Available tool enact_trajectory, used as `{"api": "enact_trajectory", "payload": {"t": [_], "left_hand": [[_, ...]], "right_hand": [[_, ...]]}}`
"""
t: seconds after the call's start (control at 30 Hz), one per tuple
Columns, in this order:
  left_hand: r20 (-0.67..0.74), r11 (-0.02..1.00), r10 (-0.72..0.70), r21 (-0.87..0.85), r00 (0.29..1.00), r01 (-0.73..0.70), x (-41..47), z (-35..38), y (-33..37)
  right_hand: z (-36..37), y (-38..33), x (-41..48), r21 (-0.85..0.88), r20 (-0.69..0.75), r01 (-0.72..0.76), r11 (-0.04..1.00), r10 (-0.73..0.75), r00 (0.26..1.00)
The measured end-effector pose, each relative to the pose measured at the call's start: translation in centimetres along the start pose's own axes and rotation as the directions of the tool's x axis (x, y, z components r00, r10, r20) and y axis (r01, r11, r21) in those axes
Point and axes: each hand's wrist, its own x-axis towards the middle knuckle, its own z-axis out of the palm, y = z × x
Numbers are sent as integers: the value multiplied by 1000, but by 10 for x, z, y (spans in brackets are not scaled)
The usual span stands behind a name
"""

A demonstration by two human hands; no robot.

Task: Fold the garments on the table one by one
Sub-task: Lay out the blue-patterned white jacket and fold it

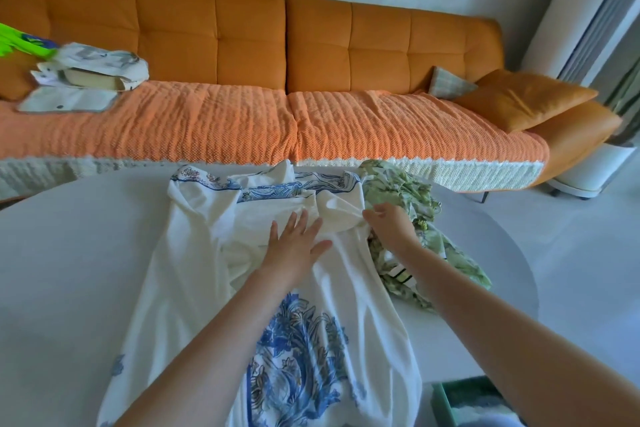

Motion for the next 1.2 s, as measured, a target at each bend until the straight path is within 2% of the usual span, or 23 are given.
{"api": "enact_trajectory", "payload": {"t": [0.1,0.2,0.33,0.5,0.57,0.6,0.63,0.67,0.7,0.73,0.77,0.83,0.87,0.9,1.0,1.07,1.13,1.2], "left_hand": [[-2,1000,30,-8,1000,-30,15,22,8],[-110,999,42,37,993,-38,13,48,7],[-176,999,35,-33,984,-42,15,53,6],[-220,995,41,-80,975,-60,15,56,6],[-191,988,49,-136,980,-76,15,55,2],[-169,972,33,-224,985,-71,16,50,0],[-155,925,-7,-376,988,-52,16,43,0],[-155,812,-79,-583,985,-26,16,33,0],[-160,631,-166,-776,973,-20,15,21,-1],[-176,442,-256,-896,951,-47,13,8,-4],[-207,332,-342,-939,917,-88,13,-6,-10],[-251,248,-466,-957,848,-148,12,-26,-29],[-268,262,-500,-953,824,-151,12,-31,-40],[-302,323,-504,-935,809,-148,12,-33,-50],[-419,657,-397,-751,817,-66,10,-30,-71],[-413,800,-286,-599,865,-21,14,-23,-79],[-364,868,-194,-496,911,-13,24,-17,-85],[-281,901,-129,-433,951,-6,35,-20,-86]], "right_hand": [[2,-3,26,-17,37,-56,998,56,998],[8,-4,48,-96,97,-106,990,115,989],[18,-3,64,-116,113,-106,988,119,986],[27,-12,59,-137,-100,65,988,-79,992],[30,-21,53,-201,-110,182,963,-206,972],[33,-27,51,-206,-98,229,951,-253,963],[35,-33,48,-188,-87,260,947,-280,956],[40,-40,46,-158,-83,283,946,-298,951],[46,-49,44,-124,-82,299,946,-310,947],[54,-58,42,-99,-78,315,944,-323,943],[63,-68,38,-92,-68,336,937,-342,937],[86,-85,31,-99,-27,355,930,-359,933],[101,-89,29,-116,18,352,929,-353,936],[117,-91,27,-151,98,353,924,-341,935],[152,-87,15,-297,394,413,861,-283,874],[148,-86,8,-324,441,458,828,-296,848],[134,-87,3,-234,481,459,857,-308,821],[121,-82,0,-61,533,392,918,-302,790]]}}
